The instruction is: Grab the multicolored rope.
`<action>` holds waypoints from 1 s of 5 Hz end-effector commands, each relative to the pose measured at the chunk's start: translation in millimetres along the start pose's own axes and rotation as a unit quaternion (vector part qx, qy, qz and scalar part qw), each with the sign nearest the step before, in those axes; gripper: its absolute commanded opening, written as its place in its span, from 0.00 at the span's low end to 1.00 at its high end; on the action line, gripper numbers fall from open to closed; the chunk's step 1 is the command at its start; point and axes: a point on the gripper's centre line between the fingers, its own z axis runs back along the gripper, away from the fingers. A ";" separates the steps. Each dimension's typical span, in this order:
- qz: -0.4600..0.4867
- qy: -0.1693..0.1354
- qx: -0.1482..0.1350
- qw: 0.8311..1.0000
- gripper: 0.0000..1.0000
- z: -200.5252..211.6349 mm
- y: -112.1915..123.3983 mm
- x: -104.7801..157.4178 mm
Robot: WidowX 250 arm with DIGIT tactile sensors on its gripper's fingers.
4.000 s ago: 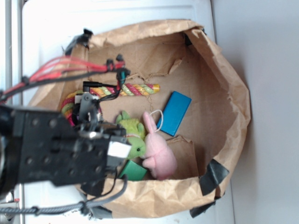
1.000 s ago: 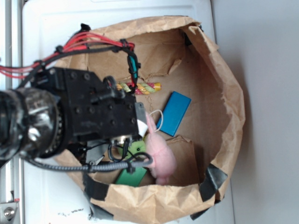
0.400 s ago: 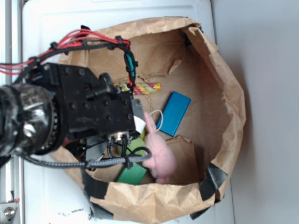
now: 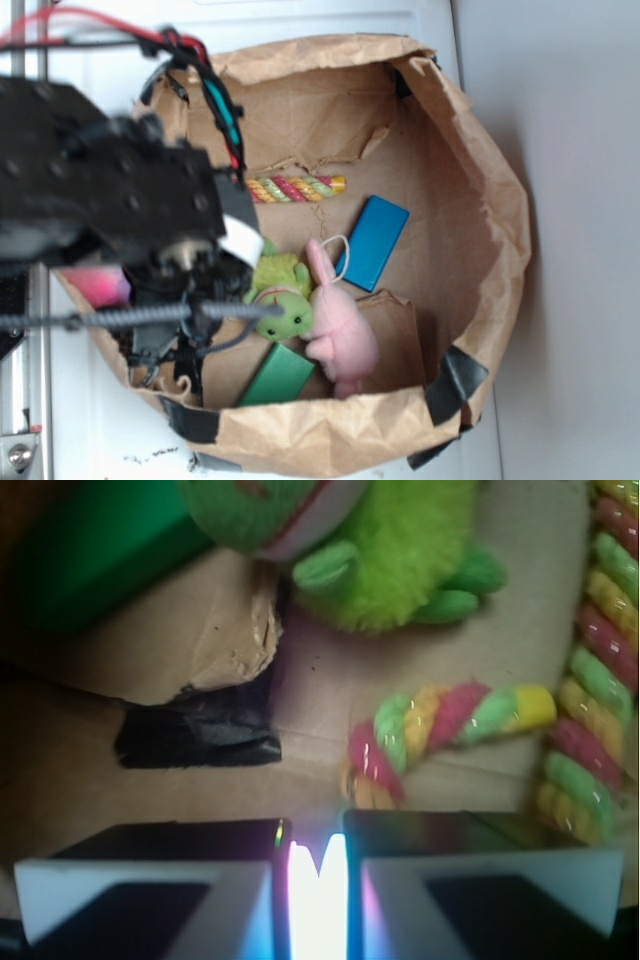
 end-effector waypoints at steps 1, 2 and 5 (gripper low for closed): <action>-0.003 -0.036 -0.015 0.999 0.00 31.9 -4.2 6.0; -0.005 -0.029 0.001 1.000 0.96 24.5 -4.4 5.7; -0.010 -0.022 0.033 0.999 1.00 -3.8 -1.5 13.8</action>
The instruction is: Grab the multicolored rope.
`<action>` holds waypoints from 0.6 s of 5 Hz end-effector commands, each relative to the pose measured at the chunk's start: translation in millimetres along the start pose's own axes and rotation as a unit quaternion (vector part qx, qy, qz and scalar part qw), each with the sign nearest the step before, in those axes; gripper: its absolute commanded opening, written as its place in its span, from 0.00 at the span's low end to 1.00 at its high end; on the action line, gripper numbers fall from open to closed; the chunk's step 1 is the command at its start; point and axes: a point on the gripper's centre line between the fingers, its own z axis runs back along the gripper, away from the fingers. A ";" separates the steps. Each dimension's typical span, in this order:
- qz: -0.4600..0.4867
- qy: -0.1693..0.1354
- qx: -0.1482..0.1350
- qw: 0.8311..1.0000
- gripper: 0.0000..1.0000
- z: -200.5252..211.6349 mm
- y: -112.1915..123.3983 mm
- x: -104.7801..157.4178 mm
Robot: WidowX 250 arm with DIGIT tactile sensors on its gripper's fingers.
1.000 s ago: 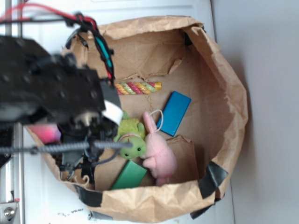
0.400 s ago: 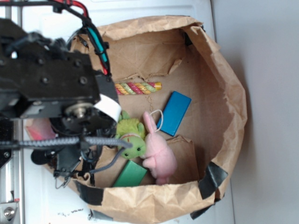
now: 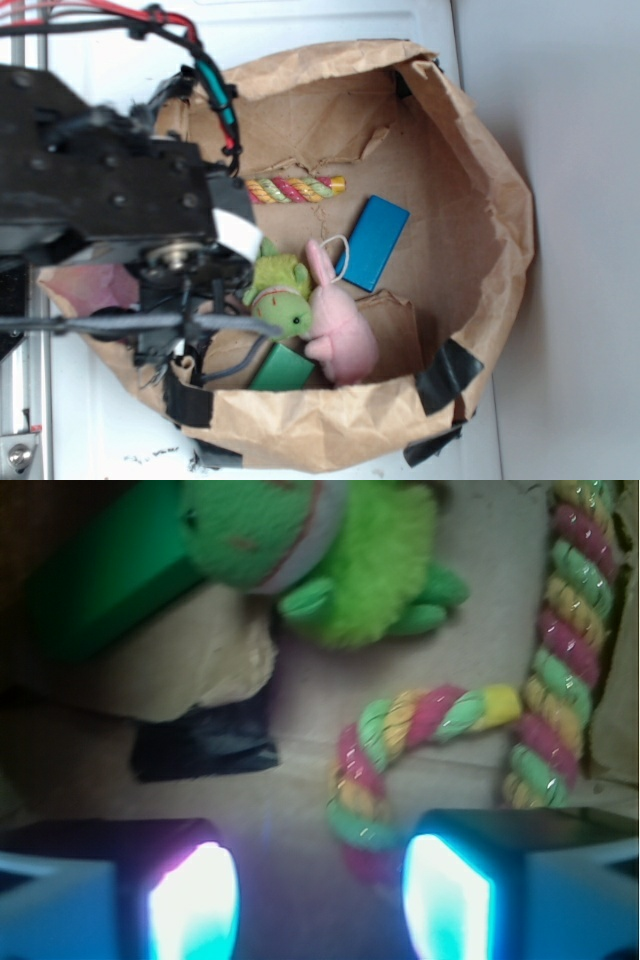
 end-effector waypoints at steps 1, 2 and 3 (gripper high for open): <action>-0.008 -0.001 0.006 1.000 1.00 -1.4 6.6 5.6; -0.011 -0.003 0.005 1.000 1.00 0.4 6.1 5.7; -0.014 -0.004 0.003 1.000 1.00 0.8 5.6 6.1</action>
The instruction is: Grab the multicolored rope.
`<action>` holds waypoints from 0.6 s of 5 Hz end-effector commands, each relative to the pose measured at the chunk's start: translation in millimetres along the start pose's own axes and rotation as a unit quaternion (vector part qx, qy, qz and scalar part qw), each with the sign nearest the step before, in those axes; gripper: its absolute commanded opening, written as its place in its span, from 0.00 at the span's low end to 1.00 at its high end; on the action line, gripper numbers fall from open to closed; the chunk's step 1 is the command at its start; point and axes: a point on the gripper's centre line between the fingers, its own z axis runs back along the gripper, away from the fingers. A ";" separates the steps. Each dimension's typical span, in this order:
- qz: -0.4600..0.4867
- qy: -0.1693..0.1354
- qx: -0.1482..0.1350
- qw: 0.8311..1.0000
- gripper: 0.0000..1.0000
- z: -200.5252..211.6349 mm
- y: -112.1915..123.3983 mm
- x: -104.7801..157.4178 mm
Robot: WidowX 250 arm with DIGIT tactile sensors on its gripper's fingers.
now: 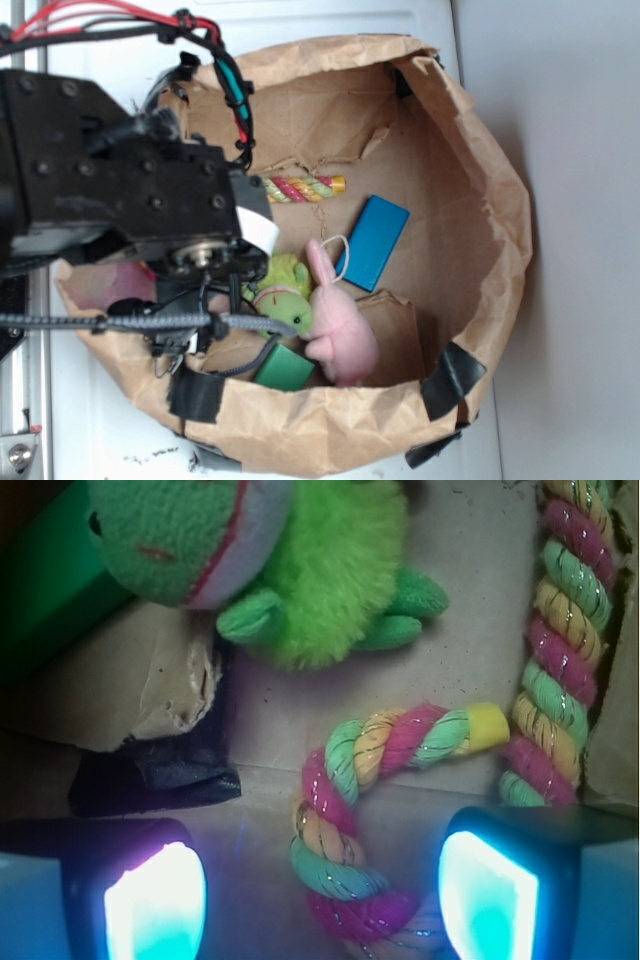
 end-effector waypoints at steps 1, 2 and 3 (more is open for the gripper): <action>-0.007 -0.017 0.005 1.000 1.00 9.4 4.0 6.4; -0.008 -0.017 0.005 1.000 1.00 8.6 3.6 7.0; -0.007 -0.016 0.005 1.000 1.00 8.3 3.6 8.4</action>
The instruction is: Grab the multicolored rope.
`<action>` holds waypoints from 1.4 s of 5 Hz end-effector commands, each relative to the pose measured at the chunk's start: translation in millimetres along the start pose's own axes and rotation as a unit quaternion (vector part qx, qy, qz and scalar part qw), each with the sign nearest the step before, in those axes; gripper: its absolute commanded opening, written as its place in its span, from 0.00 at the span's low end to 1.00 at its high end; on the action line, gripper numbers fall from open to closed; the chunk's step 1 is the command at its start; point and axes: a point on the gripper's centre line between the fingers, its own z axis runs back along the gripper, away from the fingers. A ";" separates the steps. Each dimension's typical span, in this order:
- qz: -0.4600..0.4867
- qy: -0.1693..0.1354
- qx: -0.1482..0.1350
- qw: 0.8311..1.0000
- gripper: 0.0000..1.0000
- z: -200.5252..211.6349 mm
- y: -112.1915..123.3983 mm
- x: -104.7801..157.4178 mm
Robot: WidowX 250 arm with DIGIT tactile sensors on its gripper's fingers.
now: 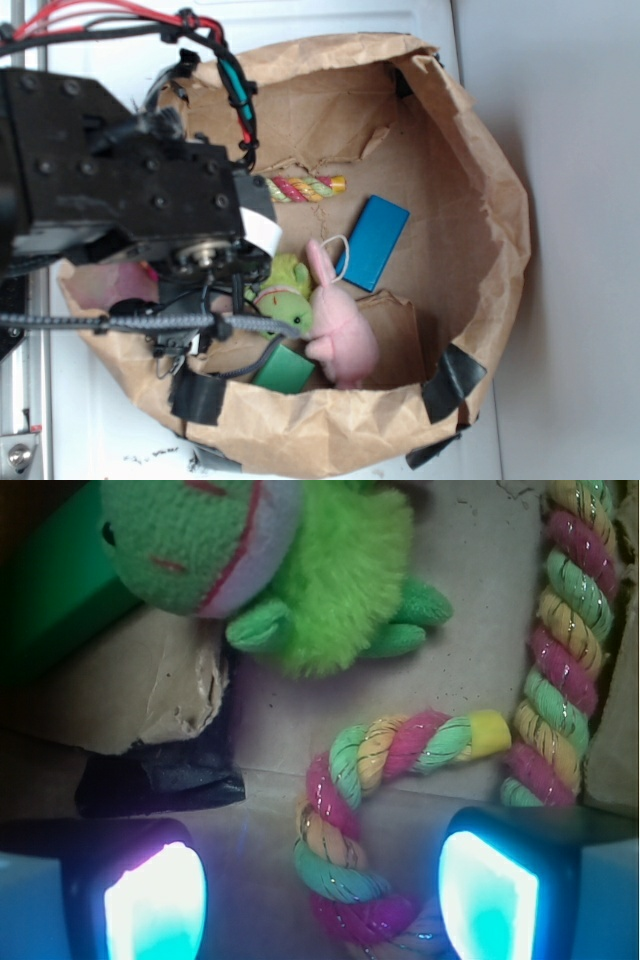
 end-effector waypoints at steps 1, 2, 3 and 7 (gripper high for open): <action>-0.003 -0.010 0.008 1.000 1.00 4.5 4.8 7.2; -0.009 -0.006 0.014 1.000 1.00 -0.2 2.2 8.4; -0.013 -0.001 0.023 1.000 1.00 -7.1 -2.2 10.0; -0.040 0.025 0.020 0.999 1.00 -30.4 -13.1 10.9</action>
